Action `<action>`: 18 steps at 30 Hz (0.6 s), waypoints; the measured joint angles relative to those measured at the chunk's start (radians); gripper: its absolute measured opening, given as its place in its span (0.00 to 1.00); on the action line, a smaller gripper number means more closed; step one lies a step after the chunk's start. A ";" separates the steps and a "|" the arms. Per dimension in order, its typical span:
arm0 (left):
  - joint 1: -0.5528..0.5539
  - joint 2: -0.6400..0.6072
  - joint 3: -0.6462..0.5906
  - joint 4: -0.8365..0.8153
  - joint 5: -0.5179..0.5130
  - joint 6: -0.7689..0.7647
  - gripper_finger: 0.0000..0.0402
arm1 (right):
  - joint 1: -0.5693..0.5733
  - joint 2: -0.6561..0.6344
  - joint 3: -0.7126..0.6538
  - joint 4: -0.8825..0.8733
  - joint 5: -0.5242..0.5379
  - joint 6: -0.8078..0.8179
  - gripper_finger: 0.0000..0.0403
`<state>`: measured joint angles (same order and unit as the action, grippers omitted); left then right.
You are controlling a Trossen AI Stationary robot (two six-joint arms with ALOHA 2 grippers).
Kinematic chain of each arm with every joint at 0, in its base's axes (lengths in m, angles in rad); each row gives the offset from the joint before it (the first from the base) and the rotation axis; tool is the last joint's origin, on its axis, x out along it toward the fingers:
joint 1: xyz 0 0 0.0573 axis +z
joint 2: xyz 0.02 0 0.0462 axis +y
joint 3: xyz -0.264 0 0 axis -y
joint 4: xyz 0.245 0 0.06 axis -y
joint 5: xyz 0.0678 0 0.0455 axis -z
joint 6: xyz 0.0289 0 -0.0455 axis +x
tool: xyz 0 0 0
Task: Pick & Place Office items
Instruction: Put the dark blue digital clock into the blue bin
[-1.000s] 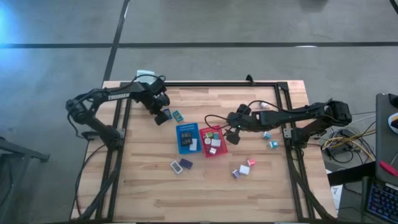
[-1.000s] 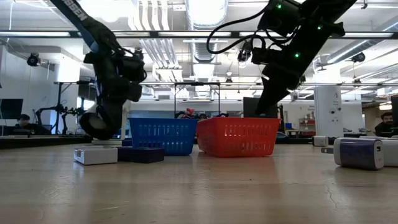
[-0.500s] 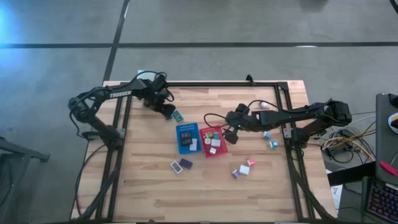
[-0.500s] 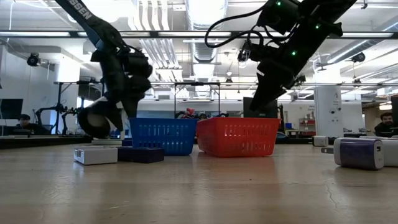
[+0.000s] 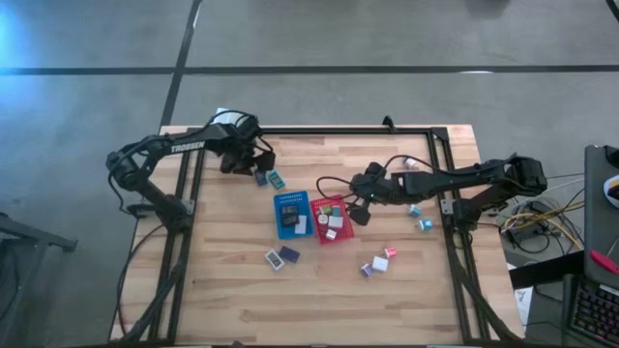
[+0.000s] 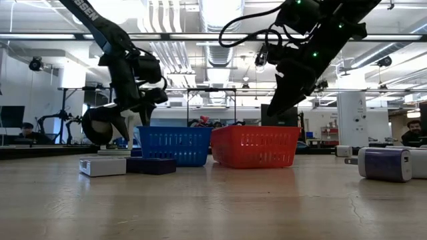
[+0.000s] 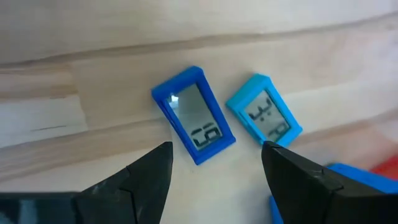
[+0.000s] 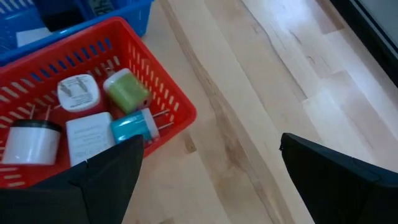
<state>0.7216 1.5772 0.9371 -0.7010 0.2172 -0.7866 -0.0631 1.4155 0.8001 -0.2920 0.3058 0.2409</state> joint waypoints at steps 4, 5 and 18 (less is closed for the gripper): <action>0.001 0.000 -0.001 0.002 -0.018 -0.023 0.62 | 0.004 0.000 0.001 0.004 0.000 -0.003 0.93; 0.002 0.000 -0.002 0.002 -0.027 -0.028 0.62 | 0.005 0.000 0.001 0.010 0.000 -0.005 0.93; -0.019 0.192 0.006 0.061 0.028 -0.061 0.62 | 0.004 0.000 0.003 0.020 0.000 -0.013 0.93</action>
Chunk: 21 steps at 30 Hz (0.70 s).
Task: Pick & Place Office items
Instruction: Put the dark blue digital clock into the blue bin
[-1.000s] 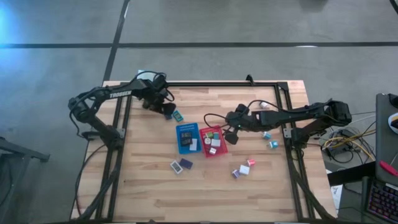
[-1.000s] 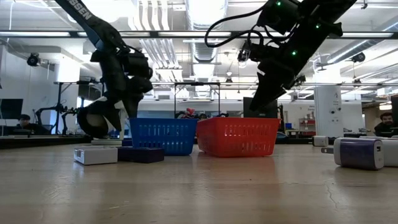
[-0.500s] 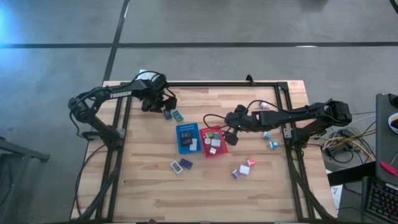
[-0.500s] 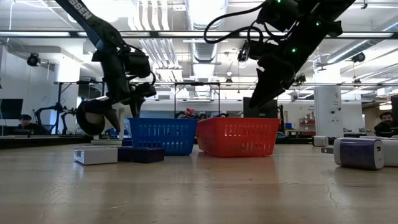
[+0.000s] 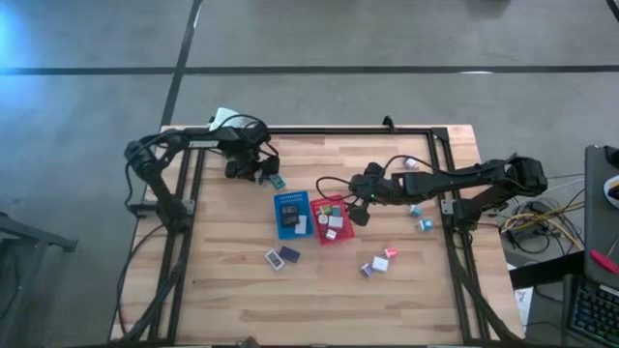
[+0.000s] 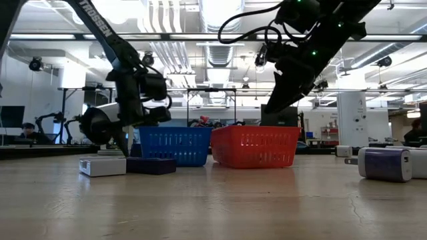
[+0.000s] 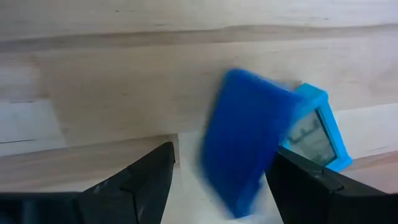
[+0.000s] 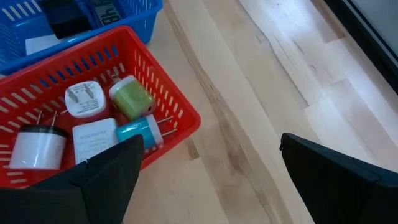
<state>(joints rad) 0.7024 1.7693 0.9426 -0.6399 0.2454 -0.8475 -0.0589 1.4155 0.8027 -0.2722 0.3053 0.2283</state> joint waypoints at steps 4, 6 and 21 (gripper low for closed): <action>0.000 0.031 0.030 -0.031 0.005 0.007 0.62 | 0.004 -0.001 0.009 -0.002 -0.004 0.000 0.93; 0.000 0.034 0.051 -0.056 -0.004 0.023 0.62 | 0.007 -0.001 0.010 -0.003 -0.015 0.000 0.93; -0.001 0.030 0.093 -0.061 -0.010 0.083 0.46 | 0.029 -0.001 0.022 -0.008 -0.020 0.000 0.93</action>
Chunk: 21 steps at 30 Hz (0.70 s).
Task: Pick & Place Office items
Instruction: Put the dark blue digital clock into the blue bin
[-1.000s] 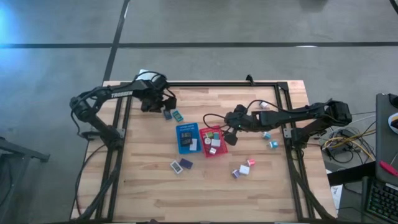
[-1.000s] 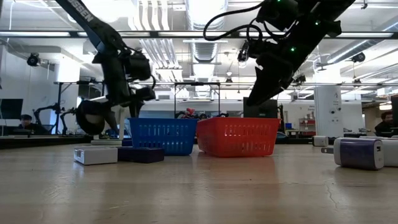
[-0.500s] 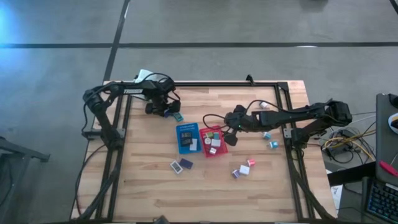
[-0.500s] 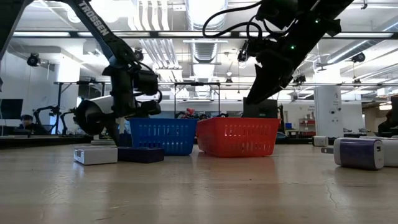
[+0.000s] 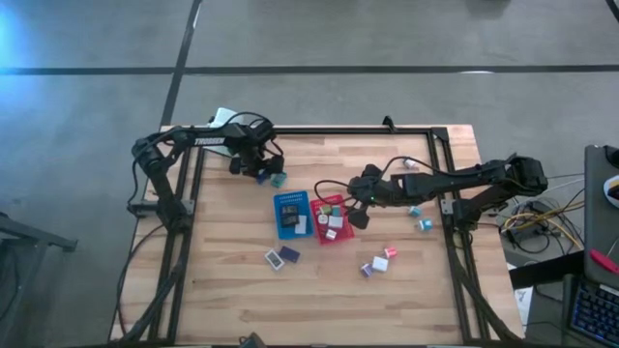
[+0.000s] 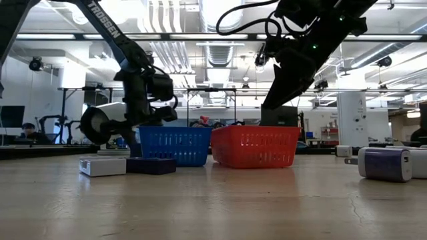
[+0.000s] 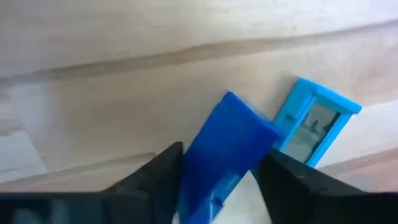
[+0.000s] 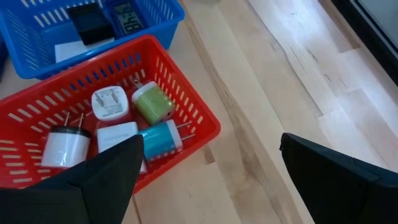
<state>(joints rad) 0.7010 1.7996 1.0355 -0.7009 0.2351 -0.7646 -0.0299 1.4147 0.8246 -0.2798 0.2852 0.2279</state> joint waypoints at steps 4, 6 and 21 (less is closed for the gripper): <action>0.000 -0.001 -0.008 -0.002 0.019 0.023 0.22 | 0.000 0.000 0.000 0.000 0.000 0.000 0.93; 0.000 -0.001 -0.011 -0.004 0.032 0.048 0.12 | 0.000 0.000 0.000 0.000 0.000 0.000 0.93; 0.000 -0.030 0.053 -0.065 0.126 0.229 0.12 | 0.000 0.000 0.000 0.003 0.002 0.008 0.93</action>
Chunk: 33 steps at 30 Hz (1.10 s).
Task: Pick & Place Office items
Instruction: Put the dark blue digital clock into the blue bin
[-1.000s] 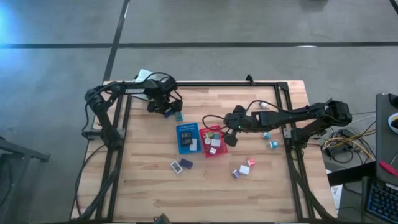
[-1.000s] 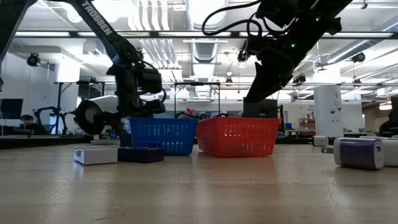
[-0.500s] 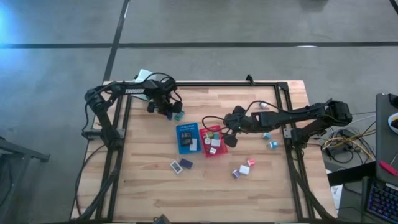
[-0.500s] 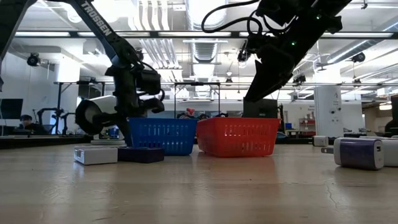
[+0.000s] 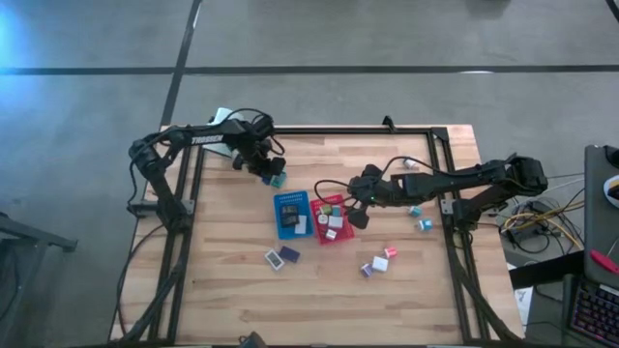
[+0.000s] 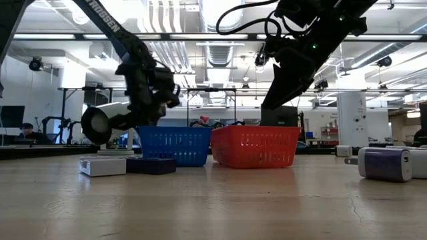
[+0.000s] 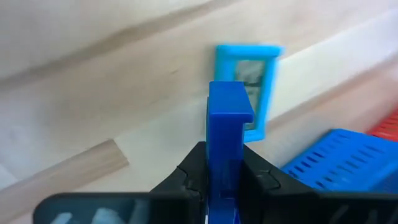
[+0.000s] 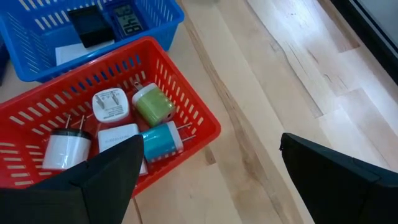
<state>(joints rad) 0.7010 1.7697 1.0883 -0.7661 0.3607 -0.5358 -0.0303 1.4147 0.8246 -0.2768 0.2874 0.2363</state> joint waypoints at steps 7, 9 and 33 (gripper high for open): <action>-0.031 -0.104 0.099 -0.063 0.000 0.068 0.12 | 0.000 0.000 0.000 0.006 0.010 0.000 0.93; -0.057 -0.141 0.126 -0.075 0.003 0.088 0.12 | 0.000 0.000 0.000 0.006 0.030 0.000 0.93; -0.430 -0.213 0.184 -0.103 0.012 0.180 0.12 | 0.013 0.000 -0.010 0.012 0.019 0.089 0.93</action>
<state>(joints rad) 0.2711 1.5572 1.2722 -0.8688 0.3732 -0.3559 -0.0170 1.4147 0.8142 -0.2649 0.3061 0.3256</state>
